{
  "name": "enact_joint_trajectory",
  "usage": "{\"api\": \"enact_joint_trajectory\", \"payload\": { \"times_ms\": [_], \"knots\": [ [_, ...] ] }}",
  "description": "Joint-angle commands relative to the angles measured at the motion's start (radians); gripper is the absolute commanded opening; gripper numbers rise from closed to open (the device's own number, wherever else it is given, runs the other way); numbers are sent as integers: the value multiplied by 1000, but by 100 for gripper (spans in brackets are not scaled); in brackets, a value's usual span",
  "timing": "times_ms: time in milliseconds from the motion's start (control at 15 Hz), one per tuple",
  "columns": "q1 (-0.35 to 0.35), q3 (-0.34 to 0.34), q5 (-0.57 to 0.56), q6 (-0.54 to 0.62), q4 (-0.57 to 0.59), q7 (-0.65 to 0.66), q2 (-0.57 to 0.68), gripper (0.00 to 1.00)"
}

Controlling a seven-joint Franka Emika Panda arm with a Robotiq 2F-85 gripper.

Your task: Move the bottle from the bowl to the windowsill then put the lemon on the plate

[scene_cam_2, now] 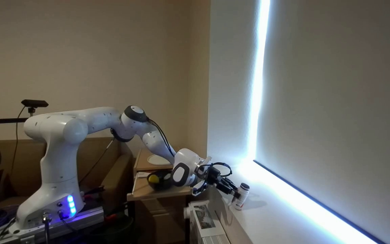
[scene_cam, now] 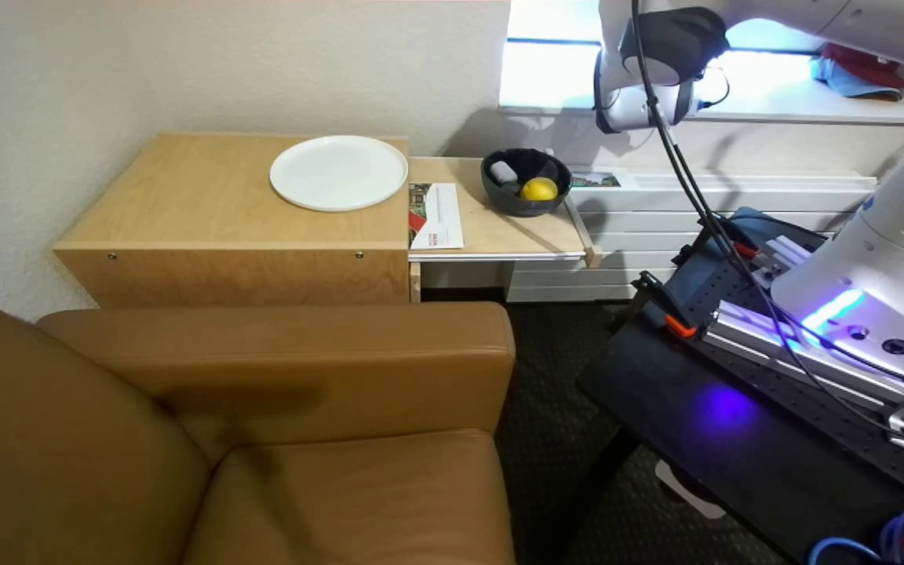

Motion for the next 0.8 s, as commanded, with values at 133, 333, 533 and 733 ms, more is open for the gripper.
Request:
{"api": "enact_joint_trajectory", "payload": {
  "times_ms": [133, 333, 533, 733],
  "knots": [
    [-2, 0, -4, -2, 12, -11, -1, 29],
    [-2, 24, 3, 41, 14, -10, 0, 29],
    [41, -5, -15, 26, -1, 10, -3, 29],
    [76, -32, -9, 26, -11, 13, -3, 29]
  ]
}}
